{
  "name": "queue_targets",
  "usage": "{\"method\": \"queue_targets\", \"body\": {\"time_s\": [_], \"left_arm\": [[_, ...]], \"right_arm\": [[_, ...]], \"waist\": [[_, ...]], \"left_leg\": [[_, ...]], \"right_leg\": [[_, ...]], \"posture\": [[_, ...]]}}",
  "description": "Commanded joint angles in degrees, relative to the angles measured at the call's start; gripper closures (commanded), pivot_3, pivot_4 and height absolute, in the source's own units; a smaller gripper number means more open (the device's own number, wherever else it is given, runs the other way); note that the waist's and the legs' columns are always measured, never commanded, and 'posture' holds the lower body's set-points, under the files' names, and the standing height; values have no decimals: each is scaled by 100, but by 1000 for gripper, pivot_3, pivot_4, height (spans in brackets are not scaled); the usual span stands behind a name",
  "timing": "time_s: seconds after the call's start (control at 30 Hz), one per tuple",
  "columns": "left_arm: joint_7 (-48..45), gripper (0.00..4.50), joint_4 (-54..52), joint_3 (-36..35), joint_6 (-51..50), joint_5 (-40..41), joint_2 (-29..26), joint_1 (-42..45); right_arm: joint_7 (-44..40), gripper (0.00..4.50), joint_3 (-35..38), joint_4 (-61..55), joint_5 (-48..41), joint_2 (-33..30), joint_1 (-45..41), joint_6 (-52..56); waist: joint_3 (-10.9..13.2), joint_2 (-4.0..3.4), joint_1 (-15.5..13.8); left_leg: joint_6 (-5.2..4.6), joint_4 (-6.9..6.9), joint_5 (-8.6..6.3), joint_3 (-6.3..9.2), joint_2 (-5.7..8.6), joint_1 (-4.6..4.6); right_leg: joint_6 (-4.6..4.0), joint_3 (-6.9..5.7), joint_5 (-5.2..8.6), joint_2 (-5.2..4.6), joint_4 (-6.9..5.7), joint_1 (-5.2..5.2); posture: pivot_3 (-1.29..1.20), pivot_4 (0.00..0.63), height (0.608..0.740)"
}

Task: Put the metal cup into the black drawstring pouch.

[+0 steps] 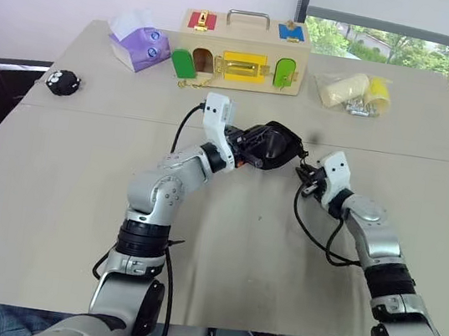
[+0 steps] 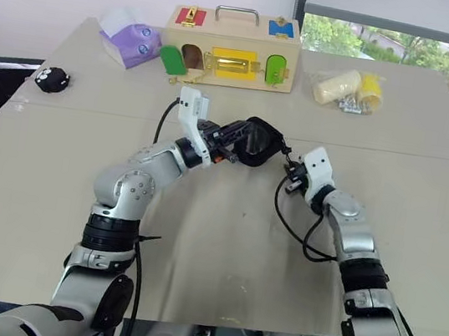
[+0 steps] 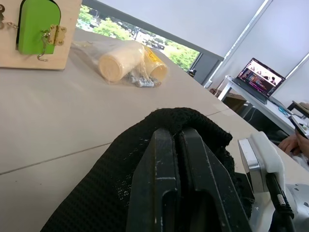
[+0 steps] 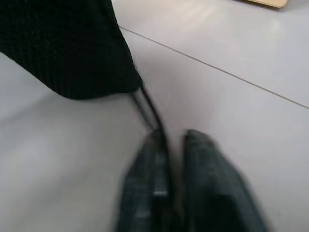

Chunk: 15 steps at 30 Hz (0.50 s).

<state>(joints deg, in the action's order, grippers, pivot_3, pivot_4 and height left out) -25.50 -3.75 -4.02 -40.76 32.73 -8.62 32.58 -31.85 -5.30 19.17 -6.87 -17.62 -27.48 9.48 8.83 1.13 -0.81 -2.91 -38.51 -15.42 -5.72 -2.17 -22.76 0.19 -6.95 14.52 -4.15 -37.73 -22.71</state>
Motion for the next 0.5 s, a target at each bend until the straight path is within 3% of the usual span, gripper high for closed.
{"method": "queue_targets", "body": {"time_s": [0.03, 0.33, 0.5], "left_arm": [[52, 4500, -98, -124, 73, 107, 43, 131], [-76, 4500, -115, -34, 107, 57, -38, 106], [-296, 4500, -308, -158, 131, 329, -24, 3]], "right_arm": [[-120, 4468, 436, -909, -476, -101, 28, 290], [-664, 4468, 1618, -3030, -3493, -340, -695, 2585], [-415, 4468, 1570, -3038, -3423, -540, -1285, 2650]], "waist": [[1, -1, 11], [3, -5, 9], [4, -5, 6]], "left_leg": [[0, 0, 0, 0, 0, 0], [0, 8, -1, 2, -2, 0], [-3, 8, -2, 1, 0, -3]], "right_leg": [[0, 0, 0, 0, 0, 0], [-2, 0, 0, 3, 5, -2], [-2, -1, -1, 1, 7, -3]], "posture": [[0, 150, 740], [0, 150, 740], [0, 150, 740]]}}
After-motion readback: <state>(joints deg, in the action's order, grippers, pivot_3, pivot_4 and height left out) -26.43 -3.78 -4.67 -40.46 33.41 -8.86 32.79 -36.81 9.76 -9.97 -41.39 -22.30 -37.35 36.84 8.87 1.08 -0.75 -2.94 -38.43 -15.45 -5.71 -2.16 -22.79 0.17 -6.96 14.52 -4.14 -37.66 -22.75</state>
